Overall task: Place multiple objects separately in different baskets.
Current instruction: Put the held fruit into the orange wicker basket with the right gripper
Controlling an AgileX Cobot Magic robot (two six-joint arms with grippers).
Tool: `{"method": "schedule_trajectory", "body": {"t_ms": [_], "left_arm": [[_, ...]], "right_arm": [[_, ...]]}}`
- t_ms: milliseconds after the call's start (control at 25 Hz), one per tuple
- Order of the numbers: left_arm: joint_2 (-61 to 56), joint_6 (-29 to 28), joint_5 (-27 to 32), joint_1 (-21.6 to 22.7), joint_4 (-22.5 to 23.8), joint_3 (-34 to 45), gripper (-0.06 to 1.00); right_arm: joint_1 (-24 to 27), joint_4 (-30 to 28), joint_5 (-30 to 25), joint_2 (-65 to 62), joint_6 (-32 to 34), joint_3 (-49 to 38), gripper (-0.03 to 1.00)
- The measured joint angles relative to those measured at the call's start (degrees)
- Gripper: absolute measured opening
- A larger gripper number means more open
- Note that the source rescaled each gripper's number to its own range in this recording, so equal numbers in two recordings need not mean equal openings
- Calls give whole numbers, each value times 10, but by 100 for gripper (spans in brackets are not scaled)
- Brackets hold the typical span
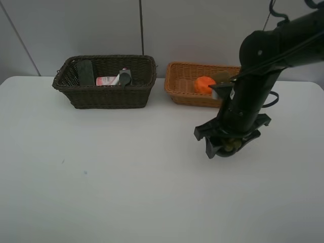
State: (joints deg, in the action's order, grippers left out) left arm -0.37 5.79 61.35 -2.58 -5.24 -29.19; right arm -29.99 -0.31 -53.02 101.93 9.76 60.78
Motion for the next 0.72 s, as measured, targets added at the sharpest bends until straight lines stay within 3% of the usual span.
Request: {"method": "schedule_trajectory", "body": {"t_ms": [240, 440, 720], "left_arm": [[0, 0, 0, 0, 0, 0, 92], [0, 0, 0, 0, 0, 0, 92], [0, 0, 0, 0, 0, 0, 92]], "right_arm": [[62, -26, 14, 23, 0, 147, 18], [122, -41, 121, 93, 0, 242, 18], [169, -78, 214, 155, 0, 284, 18]]}}
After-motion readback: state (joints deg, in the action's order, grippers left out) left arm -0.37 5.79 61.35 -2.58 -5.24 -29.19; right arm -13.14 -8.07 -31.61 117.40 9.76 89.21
